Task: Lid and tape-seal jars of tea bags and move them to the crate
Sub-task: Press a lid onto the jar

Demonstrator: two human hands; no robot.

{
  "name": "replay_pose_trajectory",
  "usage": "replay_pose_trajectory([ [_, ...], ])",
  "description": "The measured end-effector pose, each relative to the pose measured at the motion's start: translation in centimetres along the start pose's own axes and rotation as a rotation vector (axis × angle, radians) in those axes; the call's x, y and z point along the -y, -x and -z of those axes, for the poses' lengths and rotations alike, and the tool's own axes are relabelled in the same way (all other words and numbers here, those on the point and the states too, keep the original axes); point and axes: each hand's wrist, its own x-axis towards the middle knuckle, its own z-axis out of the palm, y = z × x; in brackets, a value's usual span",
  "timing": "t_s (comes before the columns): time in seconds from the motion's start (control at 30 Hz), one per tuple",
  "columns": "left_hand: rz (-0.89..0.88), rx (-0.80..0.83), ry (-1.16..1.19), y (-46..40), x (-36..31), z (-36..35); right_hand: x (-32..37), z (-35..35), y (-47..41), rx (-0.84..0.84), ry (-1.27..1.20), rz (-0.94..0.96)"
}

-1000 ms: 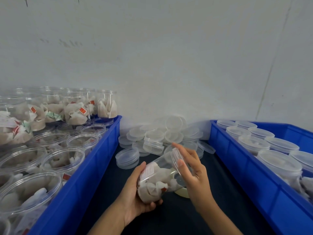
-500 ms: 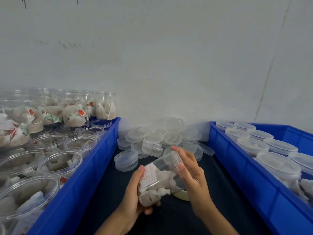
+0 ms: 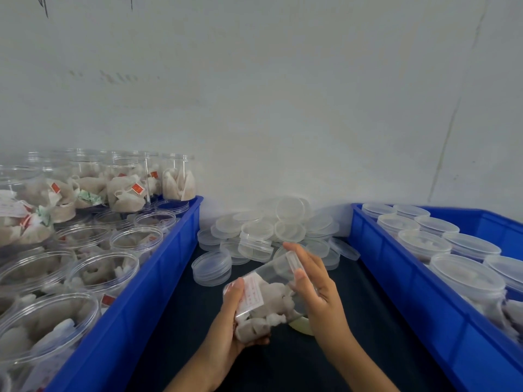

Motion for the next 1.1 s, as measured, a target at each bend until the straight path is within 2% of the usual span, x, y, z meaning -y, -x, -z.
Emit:
replay_pose_trajectory([
  [0.17,-0.040,-0.036,-0.063,0.2,-0.2,0.1,0.3,0.2,0.1,-0.001,-0.002,0.030],
  [0.3,0.162,0.089,0.049,0.4,-0.8,0.7,0.9,0.6,0.2,0.085,0.057,0.142],
  [0.37,0.188,0.118,0.093,0.4,-0.7,0.7,0.9,0.6,0.2,0.101,0.087,0.167],
  [0.57,-0.104,-0.097,-0.152,0.2,0.0,0.4,0.5,-0.1,0.0,-0.007,-0.070,-0.065],
  [0.7,-0.136,-0.189,-0.175,0.3,0.2,0.1,0.5,-0.2,-0.1,0.009,-0.064,-0.089],
  [0.8,-0.025,-0.144,-0.090,0.4,-0.2,0.0,0.5,0.6,0.1,0.093,-0.007,-0.069],
  [0.93,0.239,0.091,0.117,0.4,-1.3,0.5,0.7,1.6,0.3,0.128,0.188,0.122],
  [1.0,0.278,0.093,0.186,0.1,-1.0,0.7,0.4,1.4,0.4,0.086,0.204,0.169],
  [1.1,0.243,0.048,0.225,0.1,-0.6,0.4,0.2,0.8,0.3,0.047,0.124,0.121],
])
